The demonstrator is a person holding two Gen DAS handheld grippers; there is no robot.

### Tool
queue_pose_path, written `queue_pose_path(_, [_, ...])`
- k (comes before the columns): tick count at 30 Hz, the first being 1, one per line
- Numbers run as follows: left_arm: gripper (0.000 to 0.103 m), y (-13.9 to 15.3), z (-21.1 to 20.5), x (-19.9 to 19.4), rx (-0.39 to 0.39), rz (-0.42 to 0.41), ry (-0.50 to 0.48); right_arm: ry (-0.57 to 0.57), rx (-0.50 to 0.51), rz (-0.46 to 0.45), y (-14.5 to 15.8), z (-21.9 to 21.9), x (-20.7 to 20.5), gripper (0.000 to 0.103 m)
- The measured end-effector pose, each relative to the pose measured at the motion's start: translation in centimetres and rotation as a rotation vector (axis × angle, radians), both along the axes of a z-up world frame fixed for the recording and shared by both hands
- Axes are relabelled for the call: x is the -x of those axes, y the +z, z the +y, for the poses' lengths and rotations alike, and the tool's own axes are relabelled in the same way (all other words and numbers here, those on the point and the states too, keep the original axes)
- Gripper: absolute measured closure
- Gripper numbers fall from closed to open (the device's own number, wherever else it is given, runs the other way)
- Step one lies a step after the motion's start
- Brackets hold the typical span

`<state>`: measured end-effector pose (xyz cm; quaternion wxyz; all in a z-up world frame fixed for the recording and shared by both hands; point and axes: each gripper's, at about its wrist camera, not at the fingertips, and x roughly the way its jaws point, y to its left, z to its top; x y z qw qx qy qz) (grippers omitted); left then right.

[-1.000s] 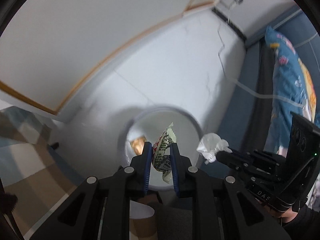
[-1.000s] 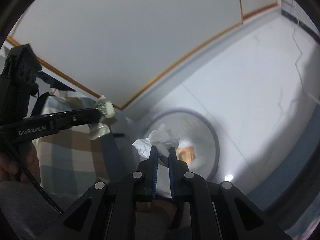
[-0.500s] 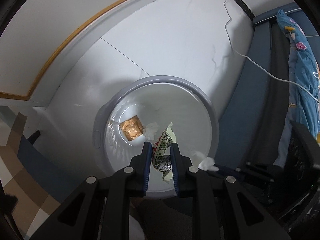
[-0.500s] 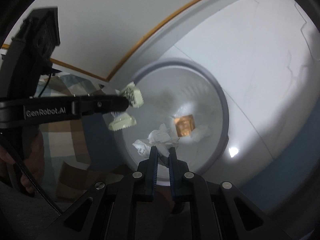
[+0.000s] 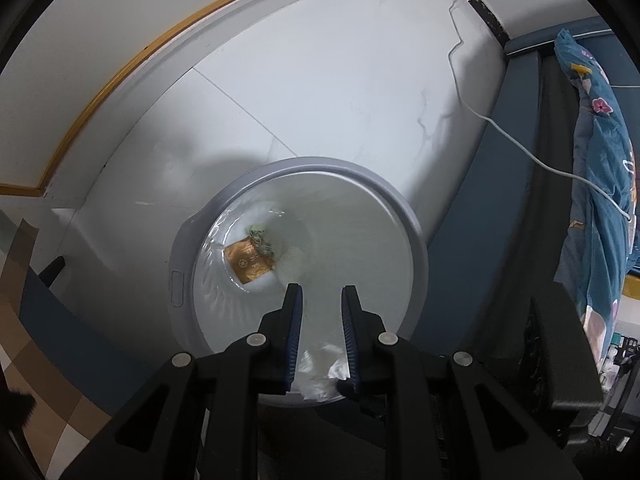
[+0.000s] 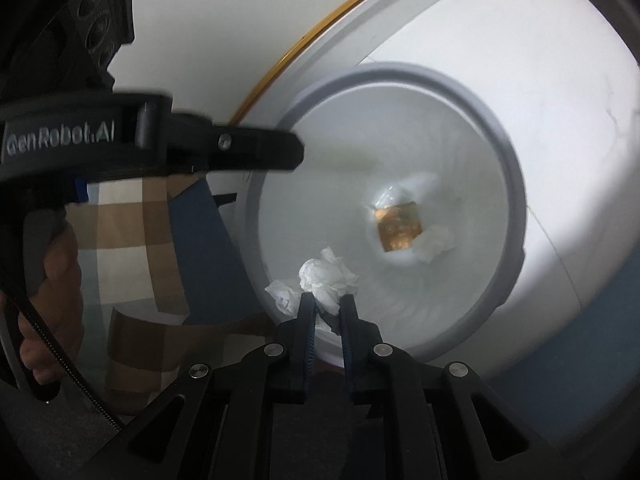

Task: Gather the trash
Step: 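Open both tools to drop the wrapper and tissue into the bin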

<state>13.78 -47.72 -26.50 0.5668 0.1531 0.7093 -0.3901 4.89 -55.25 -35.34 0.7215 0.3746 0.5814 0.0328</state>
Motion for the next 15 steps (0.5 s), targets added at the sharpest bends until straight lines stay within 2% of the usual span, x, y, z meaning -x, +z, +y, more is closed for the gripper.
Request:
queue_pose_path(1, [0.084, 0.0, -0.2, 0.0, 0.001, -0.004, 0.001, 0.0, -0.004, -0.003, 0.0, 0.1, 0.0, 0.089])
queue_pose_path(4, [0.06, 0.5, 0.3, -0.2, 0.006, -0.019, 0.011, -0.013, -0.002, 0.001, -0.1, 0.1, 0.0, 0.083])
queue_pose_path(5, [0.059, 0.7, 0.5, -0.3, 0.013, -0.022, 0.016, -0.018, -0.004, 0.004, -0.1, 0.0, 0.1, 0.08])
queue_pose_path(7, [0.058, 1.0, 0.8, -0.5, 0.02, -0.021, 0.02, -0.028, -0.003, 0.007, -0.1, -0.1, 0.1, 0.065])
queue_pose_path(9, [0.058, 1.3, 1.1, -0.5, 0.013, -0.032, 0.023, -0.035, 0.002, 0.011, 0.0, -0.3, 0.2, 0.055])
queue_pose_path(12, [0.057, 2.3, 1.7, -0.5, 0.017, -0.07, 0.032, -0.042, 0.009, 0.022, 0.1, -0.4, 0.2, 0.053])
queue_pose_path(15, [0.049, 3.1, 2.3, -0.6, 0.023, -0.083, 0.044, -0.054, 0.012, 0.01, 0.5, -0.7, 0.3, 0.05])
